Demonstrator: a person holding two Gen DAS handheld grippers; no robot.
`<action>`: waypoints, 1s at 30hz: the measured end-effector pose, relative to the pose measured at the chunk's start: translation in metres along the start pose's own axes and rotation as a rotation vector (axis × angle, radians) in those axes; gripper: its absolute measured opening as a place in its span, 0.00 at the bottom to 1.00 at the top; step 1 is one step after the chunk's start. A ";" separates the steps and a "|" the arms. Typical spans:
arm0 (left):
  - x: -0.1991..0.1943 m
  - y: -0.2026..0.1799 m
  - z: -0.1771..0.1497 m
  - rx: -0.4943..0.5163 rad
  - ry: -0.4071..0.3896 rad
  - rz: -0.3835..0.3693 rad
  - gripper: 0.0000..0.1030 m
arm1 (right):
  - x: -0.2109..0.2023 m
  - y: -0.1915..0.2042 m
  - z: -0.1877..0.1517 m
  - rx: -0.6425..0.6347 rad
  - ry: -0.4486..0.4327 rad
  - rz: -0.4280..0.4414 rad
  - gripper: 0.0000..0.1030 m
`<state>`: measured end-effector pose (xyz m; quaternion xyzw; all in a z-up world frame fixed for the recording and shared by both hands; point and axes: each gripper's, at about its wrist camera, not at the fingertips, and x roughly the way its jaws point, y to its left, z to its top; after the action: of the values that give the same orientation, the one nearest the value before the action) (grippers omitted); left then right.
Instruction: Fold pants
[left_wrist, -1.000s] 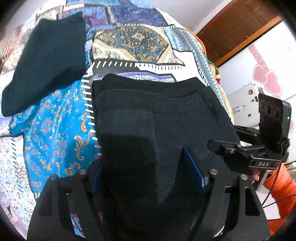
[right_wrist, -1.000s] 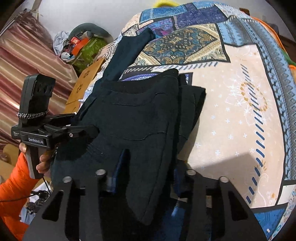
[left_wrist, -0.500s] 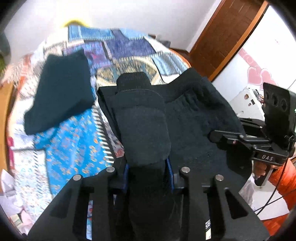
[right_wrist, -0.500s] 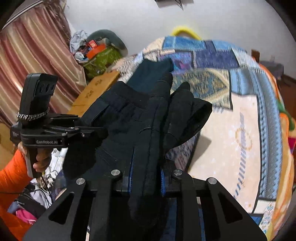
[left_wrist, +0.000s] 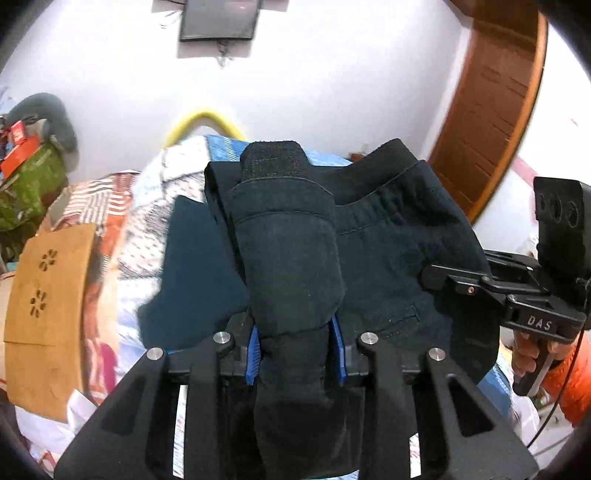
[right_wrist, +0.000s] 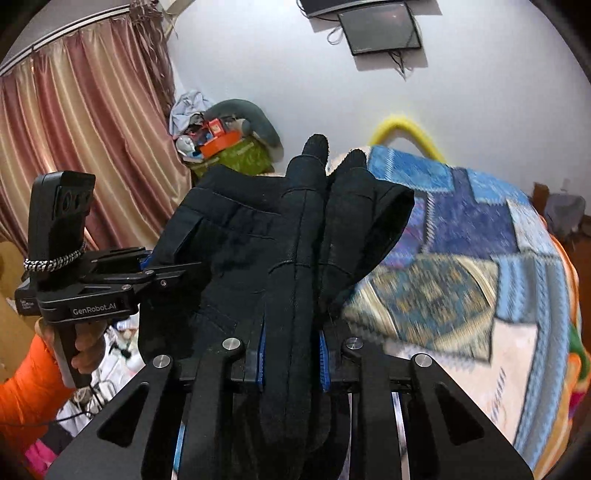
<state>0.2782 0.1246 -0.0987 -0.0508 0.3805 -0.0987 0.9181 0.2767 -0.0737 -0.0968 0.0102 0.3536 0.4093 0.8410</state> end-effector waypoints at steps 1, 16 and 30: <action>0.005 0.010 0.006 -0.007 -0.003 0.016 0.30 | 0.012 -0.001 0.007 -0.002 0.002 0.003 0.18; 0.154 0.141 0.051 -0.098 0.097 0.124 0.30 | 0.178 -0.047 0.054 0.037 0.117 -0.017 0.18; 0.243 0.198 0.013 -0.255 0.234 0.114 0.54 | 0.230 -0.082 0.029 0.020 0.253 -0.198 0.41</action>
<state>0.4840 0.2644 -0.2904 -0.1332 0.4964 -0.0026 0.8578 0.4453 0.0395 -0.2347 -0.0677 0.4601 0.3188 0.8259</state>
